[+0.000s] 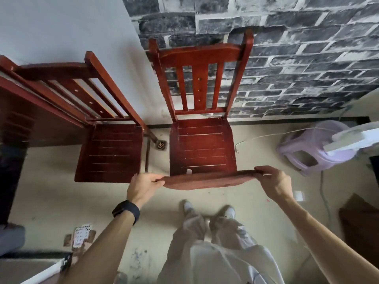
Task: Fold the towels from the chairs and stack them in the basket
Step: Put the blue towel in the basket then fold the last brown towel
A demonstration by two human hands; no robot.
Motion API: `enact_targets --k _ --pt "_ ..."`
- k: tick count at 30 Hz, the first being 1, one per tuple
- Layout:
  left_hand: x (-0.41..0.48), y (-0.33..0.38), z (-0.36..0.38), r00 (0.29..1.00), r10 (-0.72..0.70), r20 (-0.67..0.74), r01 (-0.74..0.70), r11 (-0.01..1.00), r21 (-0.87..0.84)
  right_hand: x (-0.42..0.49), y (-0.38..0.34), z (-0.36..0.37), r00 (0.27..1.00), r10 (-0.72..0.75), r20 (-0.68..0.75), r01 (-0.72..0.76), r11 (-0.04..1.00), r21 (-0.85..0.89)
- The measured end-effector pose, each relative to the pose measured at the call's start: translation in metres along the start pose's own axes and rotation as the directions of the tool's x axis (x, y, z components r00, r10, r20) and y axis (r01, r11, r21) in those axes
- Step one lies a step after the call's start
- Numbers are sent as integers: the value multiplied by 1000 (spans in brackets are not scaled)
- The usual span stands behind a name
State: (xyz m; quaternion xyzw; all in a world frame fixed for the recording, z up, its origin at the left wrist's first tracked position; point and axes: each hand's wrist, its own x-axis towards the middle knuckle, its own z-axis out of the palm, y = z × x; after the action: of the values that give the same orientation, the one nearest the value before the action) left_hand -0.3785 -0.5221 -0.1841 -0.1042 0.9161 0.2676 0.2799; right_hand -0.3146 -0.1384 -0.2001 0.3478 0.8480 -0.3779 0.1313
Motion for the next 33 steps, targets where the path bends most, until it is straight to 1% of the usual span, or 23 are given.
enact_targets --k 3,6,9,12,15,16,17,19,22,24,26,28,31,33 --pt "31 -2 -2 999 -36 -32 39 996 80 17 -9 17 1000 12 -22 -12 1000 -2" --pt "76 8 2 997 -15 -82 30 981 190 56 -21 38 999 -1 -52 -1 999 -38" --pt "137 9 24 990 7 -139 27 970 240 114 -21 68 997 -13 -76 6 997 -83" --pt "200 8 56 991 28 -127 6 966 259 179 -17 98 994 -11 -109 1 995 -98" --pt "253 17 80 989 15 -150 41 931 364 237 -14 128 992 27 -124 -37 996 -81" --pt "271 20 87 985 2 -171 58 936 346 254 -13 139 992 42 -117 -50 996 -73" --pt "290 18 93 983 -10 -186 65 954 292 269 -12 148 992 56 -115 -63 996 -58" --pt "333 2 114 981 -61 -183 81 992 100 294 -10 165 987 106 -122 -108 994 -5" --pt "371 -3 125 977 -139 -160 120 985 -124 322 -12 183 985 136 -111 -127 988 85" --pt "381 14 123 967 -164 -194 120 967 -223 340 -12 191 986 121 -116 -102 982 160" --pt "394 18 126 965 -155 -212 93 957 -276 357 -9 199 986 108 -127 -79 974 214" --pt "405 18 129 973 -131 -191 65 947 -314 363 -16 201 983 89 -160 -49 970 237" --pt "410 12 134 990 -83 -116 45 953 -299 366 -17 204 985 15 -173 10 990 141" --pt "408 6 138 997 -63 -53 42 940 -339 367 -15 206 994 -9 -113 18 997 80"
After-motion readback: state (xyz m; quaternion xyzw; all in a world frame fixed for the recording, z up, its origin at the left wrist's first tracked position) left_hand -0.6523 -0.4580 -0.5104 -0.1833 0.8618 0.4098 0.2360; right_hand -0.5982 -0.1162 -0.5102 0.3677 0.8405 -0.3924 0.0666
